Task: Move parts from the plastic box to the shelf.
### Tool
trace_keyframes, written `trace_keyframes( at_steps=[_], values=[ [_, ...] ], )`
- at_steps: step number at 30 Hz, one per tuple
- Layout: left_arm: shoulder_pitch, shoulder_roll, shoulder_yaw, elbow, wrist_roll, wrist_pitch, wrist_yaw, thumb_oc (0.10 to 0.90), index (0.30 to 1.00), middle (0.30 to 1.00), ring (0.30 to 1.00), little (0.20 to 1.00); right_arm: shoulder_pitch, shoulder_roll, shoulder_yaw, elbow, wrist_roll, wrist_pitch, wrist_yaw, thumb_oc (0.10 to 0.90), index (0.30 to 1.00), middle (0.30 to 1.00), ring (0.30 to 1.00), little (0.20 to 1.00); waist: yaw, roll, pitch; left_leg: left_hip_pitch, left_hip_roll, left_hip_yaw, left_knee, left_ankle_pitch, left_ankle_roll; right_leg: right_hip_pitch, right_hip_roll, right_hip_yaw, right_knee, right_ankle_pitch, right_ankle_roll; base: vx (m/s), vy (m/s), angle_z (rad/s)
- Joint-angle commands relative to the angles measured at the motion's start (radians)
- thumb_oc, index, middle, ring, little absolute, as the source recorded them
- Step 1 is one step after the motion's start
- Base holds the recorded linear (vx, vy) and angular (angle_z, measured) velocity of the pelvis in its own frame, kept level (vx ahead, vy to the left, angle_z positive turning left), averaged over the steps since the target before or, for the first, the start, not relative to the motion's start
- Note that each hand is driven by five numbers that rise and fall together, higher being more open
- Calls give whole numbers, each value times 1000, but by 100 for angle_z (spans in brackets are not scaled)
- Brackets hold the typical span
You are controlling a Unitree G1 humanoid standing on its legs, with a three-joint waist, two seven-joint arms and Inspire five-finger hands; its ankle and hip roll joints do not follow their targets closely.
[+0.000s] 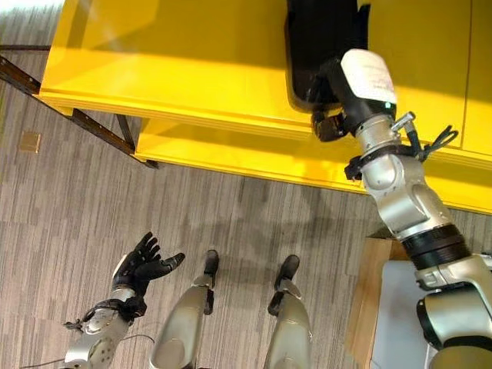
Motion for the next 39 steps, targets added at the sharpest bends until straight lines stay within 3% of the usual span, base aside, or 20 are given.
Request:
trace_keyframes(
  at_steps=[1, 20, 23, 39],
  values=[
    [53, 35, 12, -96, -35, -82, 7, 900, 1000, 1000, 1000, 1000, -206, -53, 14, -17, 38, -40, -130, 400, 300, 300, 300, 300, -15, -21, -83, -23, 57, -74, 13, 7, -30, 74, -26, 31, 90, -145, 46, -24, 7, -4],
    [43, 59, 12, -102, -69, -100, 2, 900, 1000, 1000, 1000, 1000, -469, -106, 213, 281, 143, -36, -118, 400, 300, 300, 300, 300, -17, -38, -72, 1, 67, -82, -2, 10, -37, 70, -9, 32, 103, -151, 40, 0, 0, 0],
    [41, 66, 14, -99, -69, -104, -3, 900, 1000, 1000, 1000, 1000, -521, -132, 283, 360, 127, -29, -95, 400, 300, 300, 300, 300, -15, -39, -71, 4, 71, -85, -8, 16, -40, 69, -7, 28, 109, -154, 40, 0, 0, 0],
    [28, 65, 6, -88, -75, -112, -13, 900, 1000, 1000, 1000, 1000, -583, -101, 349, 544, 138, -30, -83, 400, 300, 300, 300, 300, -8, -33, -70, 7, 80, -95, -27, 30, -44, 56, 1, 20, 121, -158, 39, 0, 0, 0]
  ],
)
